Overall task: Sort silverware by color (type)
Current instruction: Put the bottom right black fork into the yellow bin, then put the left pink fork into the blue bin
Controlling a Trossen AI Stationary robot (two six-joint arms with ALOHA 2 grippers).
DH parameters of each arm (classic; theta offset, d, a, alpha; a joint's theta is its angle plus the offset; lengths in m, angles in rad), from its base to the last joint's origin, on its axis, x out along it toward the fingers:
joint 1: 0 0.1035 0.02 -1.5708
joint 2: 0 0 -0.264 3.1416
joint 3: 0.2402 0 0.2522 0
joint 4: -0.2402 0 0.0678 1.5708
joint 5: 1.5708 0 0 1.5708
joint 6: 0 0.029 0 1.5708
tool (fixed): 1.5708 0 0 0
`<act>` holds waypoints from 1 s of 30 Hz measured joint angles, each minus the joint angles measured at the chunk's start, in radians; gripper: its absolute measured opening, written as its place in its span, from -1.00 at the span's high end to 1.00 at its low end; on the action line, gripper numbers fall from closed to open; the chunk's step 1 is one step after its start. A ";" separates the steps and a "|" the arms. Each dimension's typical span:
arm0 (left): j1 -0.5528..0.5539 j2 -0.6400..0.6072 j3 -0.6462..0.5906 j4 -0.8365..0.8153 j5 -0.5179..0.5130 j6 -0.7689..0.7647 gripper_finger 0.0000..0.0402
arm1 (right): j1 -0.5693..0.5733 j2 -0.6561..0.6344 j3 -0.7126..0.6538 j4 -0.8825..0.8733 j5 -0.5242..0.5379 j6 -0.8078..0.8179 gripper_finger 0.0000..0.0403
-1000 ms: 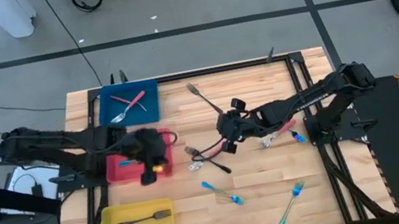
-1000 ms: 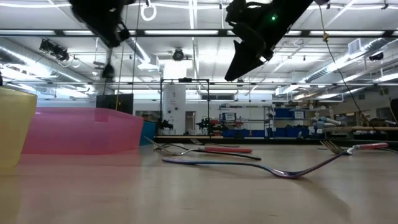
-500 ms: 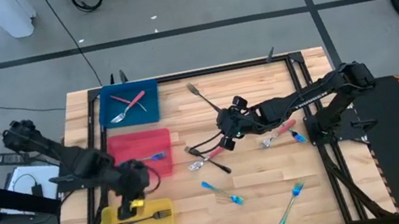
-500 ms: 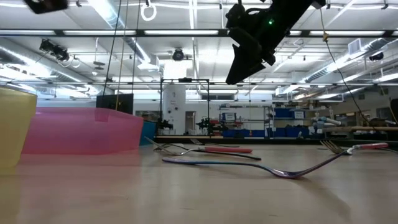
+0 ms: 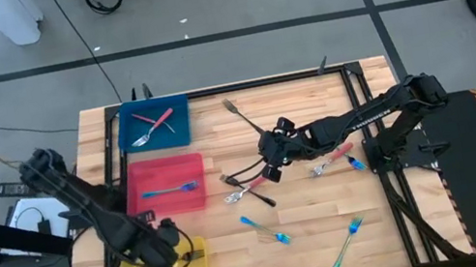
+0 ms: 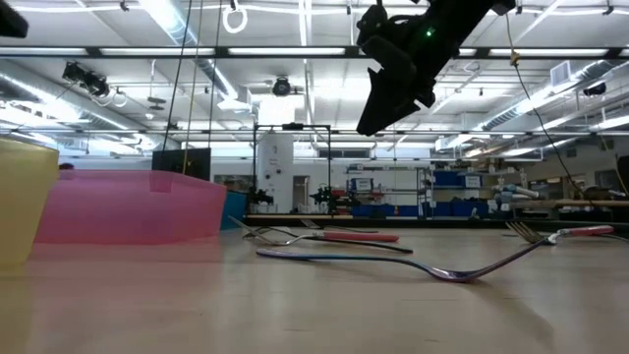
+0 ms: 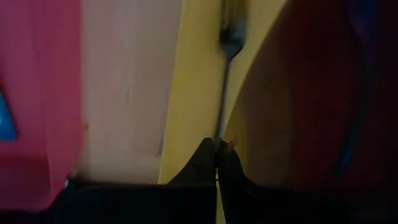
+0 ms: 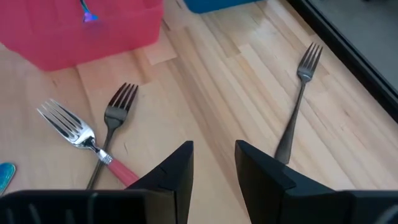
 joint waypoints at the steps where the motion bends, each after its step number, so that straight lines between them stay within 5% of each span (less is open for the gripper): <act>1: -0.004 0.023 0.000 -0.007 0.013 -0.001 0.99 | 0.000 0.000 0.000 0.000 0.000 0.000 0.38; 11: -0.040 0.202 0.000 0.114 0.185 -0.001 0.99 | 0.000 0.000 0.000 0.006 0.000 -0.007 0.37; 30: 0.027 0.236 0.007 0.087 0.188 0.053 0.56 | 0.000 0.000 0.000 0.000 0.000 -0.011 0.37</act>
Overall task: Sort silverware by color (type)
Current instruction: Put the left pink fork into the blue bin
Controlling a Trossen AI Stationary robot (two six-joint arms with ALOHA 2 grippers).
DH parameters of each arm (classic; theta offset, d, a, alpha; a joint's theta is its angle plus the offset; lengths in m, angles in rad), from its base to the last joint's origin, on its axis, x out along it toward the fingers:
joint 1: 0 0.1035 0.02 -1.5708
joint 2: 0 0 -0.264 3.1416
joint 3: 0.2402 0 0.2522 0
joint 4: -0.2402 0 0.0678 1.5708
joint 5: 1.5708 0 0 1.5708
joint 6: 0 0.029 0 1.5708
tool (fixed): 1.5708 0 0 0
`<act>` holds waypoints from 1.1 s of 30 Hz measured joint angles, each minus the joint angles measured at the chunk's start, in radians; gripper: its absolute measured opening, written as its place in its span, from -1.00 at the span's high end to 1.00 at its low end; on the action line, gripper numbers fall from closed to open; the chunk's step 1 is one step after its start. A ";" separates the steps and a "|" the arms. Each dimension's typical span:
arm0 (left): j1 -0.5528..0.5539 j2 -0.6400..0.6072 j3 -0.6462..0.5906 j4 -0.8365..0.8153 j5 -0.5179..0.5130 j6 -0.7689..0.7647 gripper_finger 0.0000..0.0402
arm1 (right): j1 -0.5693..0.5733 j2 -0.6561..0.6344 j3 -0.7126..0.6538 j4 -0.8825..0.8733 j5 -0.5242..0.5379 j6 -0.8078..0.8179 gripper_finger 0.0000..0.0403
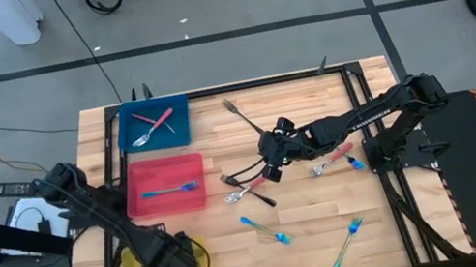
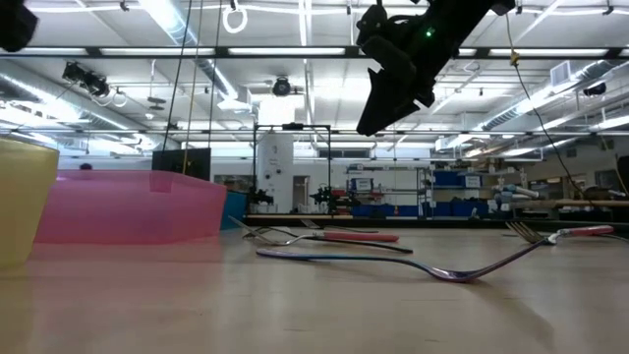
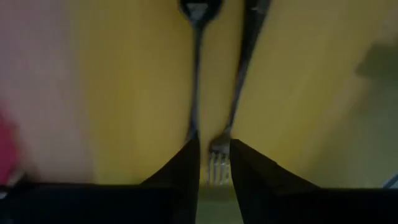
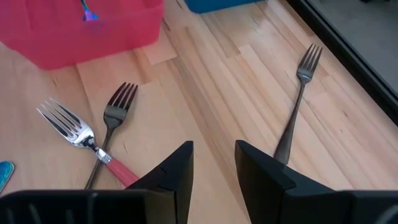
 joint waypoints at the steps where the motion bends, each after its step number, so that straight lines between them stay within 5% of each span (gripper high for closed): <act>1: 0.008 0.000 0.009 -0.026 0.000 0.016 0.56 | 0.000 0.000 0.000 0.000 0.000 0.000 0.37; 7: 0.064 -0.001 0.090 -0.214 -0.015 0.142 0.57 | 0.001 0.000 0.000 -0.021 -0.014 0.000 0.37; 14: 0.168 -0.001 0.184 -0.264 -0.180 0.432 0.57 | 0.042 0.000 0.000 -0.032 -0.137 0.053 0.37; 20: 0.279 -0.002 0.226 -0.261 -0.291 0.579 0.57 | 0.058 0.008 -0.052 0.079 -0.215 -0.087 0.38; 24: 0.326 -0.006 0.226 -0.270 -0.299 0.676 0.57 | 0.024 0.023 -0.097 0.230 -0.299 -0.154 0.37; 33: 0.417 -0.027 0.226 -0.271 -0.298 0.816 0.57 | -0.066 0.144 -0.104 0.279 -0.469 -0.316 0.38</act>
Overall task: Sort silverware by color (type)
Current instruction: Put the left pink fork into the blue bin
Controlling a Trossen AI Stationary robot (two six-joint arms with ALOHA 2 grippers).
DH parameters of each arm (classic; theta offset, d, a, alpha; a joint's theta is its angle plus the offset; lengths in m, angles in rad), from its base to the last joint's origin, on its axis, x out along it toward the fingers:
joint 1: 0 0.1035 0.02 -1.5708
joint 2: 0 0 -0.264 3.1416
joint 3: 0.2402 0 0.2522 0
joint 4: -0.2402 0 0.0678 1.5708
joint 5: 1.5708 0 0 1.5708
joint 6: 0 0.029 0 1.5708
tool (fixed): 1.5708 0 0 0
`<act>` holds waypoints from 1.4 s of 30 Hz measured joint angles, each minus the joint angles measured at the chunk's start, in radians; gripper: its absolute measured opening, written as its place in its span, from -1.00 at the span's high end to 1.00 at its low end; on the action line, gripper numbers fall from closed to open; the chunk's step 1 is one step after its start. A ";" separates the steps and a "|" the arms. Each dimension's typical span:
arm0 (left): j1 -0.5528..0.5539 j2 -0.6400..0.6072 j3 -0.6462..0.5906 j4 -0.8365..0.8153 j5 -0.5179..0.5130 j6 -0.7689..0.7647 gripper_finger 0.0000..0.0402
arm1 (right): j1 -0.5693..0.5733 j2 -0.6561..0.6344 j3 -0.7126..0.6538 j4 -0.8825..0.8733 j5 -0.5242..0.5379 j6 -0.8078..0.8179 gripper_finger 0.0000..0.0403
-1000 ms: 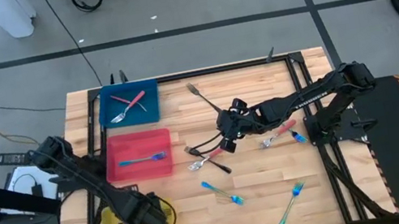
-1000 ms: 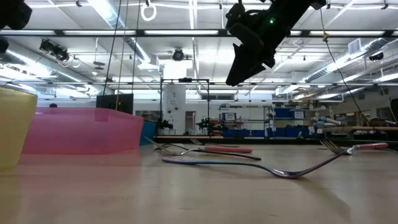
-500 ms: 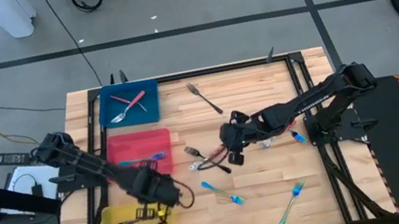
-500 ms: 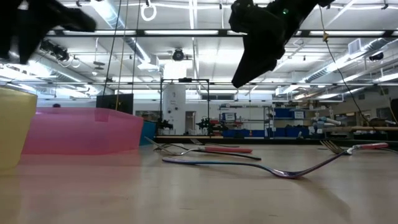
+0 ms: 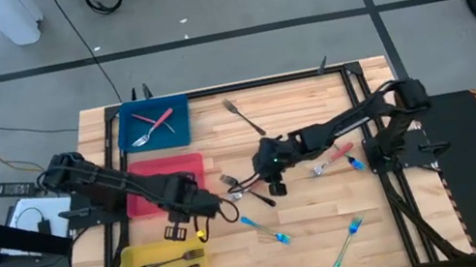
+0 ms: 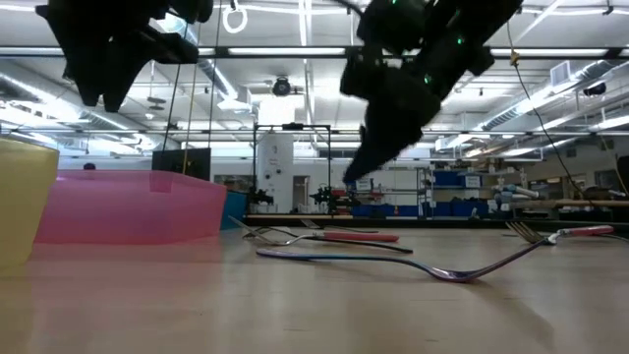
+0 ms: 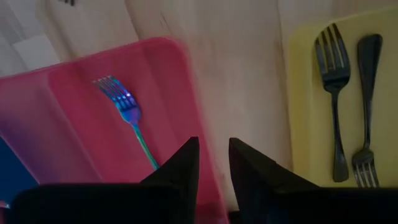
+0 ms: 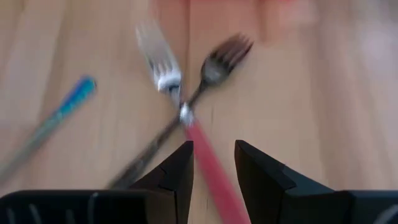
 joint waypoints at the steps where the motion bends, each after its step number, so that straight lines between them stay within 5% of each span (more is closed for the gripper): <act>1: 0.011 -0.003 0.000 0.000 0.000 0.002 0.57 | -0.004 0.019 -0.001 0.003 -0.011 -0.019 0.38; 17: 0.070 -0.009 0.000 0.073 0.001 -0.009 0.57 | -0.014 0.188 0.006 0.092 -0.035 -0.208 0.38; 22: 0.070 -0.009 0.000 0.124 0.000 -0.028 0.57 | -0.014 0.191 0.007 0.095 -0.029 -0.111 0.44; 27: 0.070 -0.009 0.000 0.228 -0.002 -0.051 0.57 | -0.012 0.190 0.007 0.095 -0.007 0.012 0.70; 42: 0.070 -0.009 -0.076 0.289 -0.003 -0.040 0.57 | 0.027 0.135 -0.002 0.033 0.029 0.114 0.71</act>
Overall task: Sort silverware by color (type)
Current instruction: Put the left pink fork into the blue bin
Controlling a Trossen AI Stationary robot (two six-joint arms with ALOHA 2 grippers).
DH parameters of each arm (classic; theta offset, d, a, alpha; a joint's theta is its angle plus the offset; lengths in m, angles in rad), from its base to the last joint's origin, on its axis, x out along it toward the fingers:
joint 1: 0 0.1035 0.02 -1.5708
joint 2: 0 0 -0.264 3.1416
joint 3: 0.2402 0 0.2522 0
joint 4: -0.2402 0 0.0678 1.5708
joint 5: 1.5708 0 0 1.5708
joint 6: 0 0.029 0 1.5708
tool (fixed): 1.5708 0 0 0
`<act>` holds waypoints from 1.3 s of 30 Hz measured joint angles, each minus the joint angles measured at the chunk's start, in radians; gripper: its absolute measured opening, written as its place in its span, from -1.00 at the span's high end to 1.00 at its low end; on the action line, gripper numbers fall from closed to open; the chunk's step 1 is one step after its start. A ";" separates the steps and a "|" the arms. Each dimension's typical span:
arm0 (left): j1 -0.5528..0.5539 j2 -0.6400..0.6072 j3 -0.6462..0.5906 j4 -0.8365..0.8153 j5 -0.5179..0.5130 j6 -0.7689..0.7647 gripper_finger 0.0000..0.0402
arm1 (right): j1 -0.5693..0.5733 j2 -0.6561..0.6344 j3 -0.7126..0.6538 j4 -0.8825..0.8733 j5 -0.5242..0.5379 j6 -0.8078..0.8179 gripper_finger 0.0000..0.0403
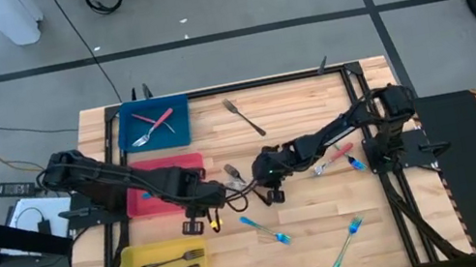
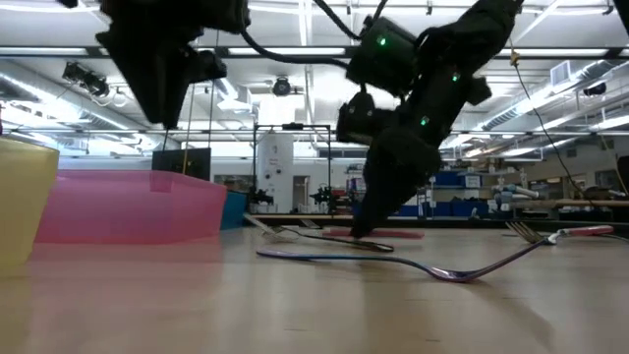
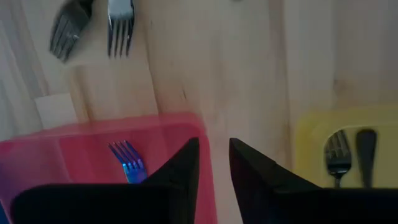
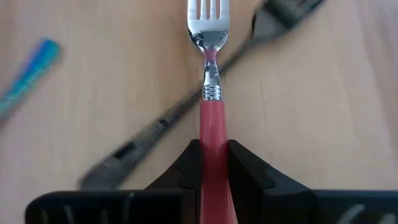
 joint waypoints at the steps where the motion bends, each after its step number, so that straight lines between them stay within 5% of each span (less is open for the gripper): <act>1: 0.001 0.000 -0.014 0.007 0.000 -0.003 0.57 | 0.002 -0.019 0.000 -0.002 0.006 0.000 0.71; 14: 0.090 0.000 -0.090 0.154 -0.003 0.089 0.57 | -0.007 -0.258 0.003 -0.180 0.282 -0.004 0.71; 30: 0.378 0.001 -0.093 0.410 0.000 0.278 0.57 | -0.095 -0.508 0.007 -0.351 0.682 -0.005 0.71; 39: 0.530 0.001 -0.093 0.596 0.000 0.323 0.57 | -0.179 -0.573 0.007 -0.347 0.763 0.000 0.71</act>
